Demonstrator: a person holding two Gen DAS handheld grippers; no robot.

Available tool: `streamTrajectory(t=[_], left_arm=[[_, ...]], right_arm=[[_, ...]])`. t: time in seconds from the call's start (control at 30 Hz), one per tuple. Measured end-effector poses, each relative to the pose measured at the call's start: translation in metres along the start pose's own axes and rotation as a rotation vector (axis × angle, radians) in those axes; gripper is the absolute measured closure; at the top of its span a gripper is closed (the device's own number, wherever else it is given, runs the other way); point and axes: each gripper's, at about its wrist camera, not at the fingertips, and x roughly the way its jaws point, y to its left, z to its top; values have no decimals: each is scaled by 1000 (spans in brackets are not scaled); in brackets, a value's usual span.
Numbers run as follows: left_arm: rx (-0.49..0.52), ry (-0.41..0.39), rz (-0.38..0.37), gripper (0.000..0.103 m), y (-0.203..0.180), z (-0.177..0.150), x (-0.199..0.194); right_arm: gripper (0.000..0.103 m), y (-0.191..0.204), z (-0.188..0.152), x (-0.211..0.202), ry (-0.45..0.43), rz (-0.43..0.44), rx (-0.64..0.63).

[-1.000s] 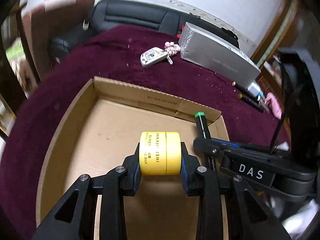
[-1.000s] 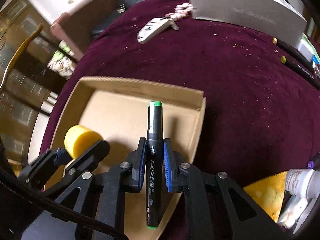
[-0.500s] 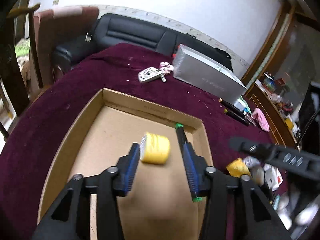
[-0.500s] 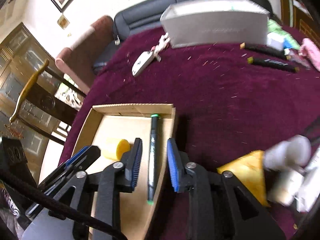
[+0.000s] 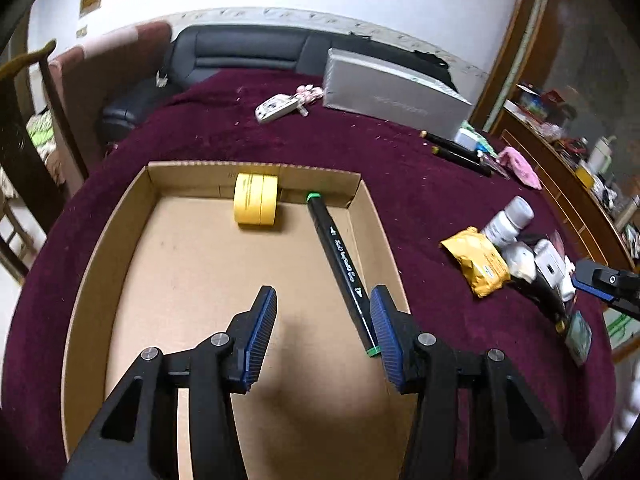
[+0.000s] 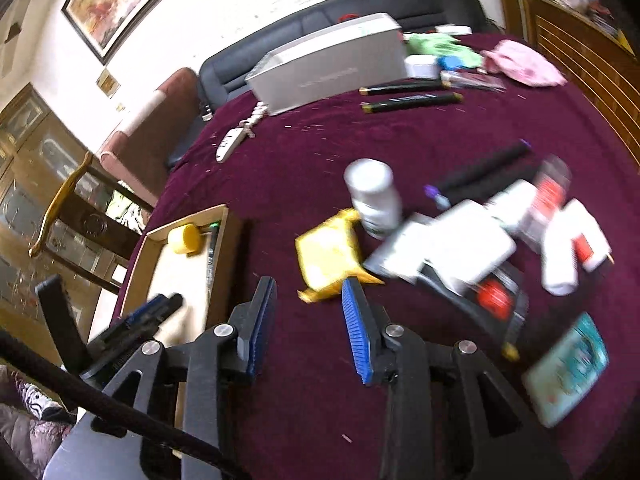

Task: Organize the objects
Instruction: 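Release the tape roll into the tray with left tool while right tool releases the marker, then move both tools over the cluster of items on the table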

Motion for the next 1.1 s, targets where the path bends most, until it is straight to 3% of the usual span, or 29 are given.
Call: streamTrajectory(t=[0.13, 0.23, 0.3, 0.37, 0.43, 0.67, 0.83, 0.9, 0.97, 1.03, 1.1], left_arm=[[26, -35, 11, 60, -3, -4, -18], [-4, -99, -56, 59, -17, 5, -43], [12, -138, -64, 42, -42, 14, -50], [21, -134, -82, 38, -64, 22, -43], [8, -76, -87, 38, -89, 29, -20], [-58, 53, 29, 38, -133, 30, 61], [-14, 70, 115, 38, -153, 27, 92], [25, 34, 160, 32, -161, 26, 95], [58, 26, 158, 32, -167, 26, 97], [110, 28, 140, 37, -172, 24, 96], [142, 36, 70, 72, -173, 23, 91]], right_arm=[[61, -29, -8, -21, -29, -14, 31], [57, -48, -14, -30, -53, -9, 44], [57, -57, -14, -30, -63, 0, 52], [57, -63, -14, -27, -62, 25, 63], [57, -66, -13, -23, -60, 43, 68], [57, -92, -12, -19, -65, 89, 103], [57, -102, -8, -18, -73, 110, 109], [57, -105, -6, -17, -70, 118, 112], [57, -105, -4, -15, -68, 122, 107], [57, -102, -1, -13, -64, 123, 99], [57, -98, 1, -12, -65, 124, 87]])
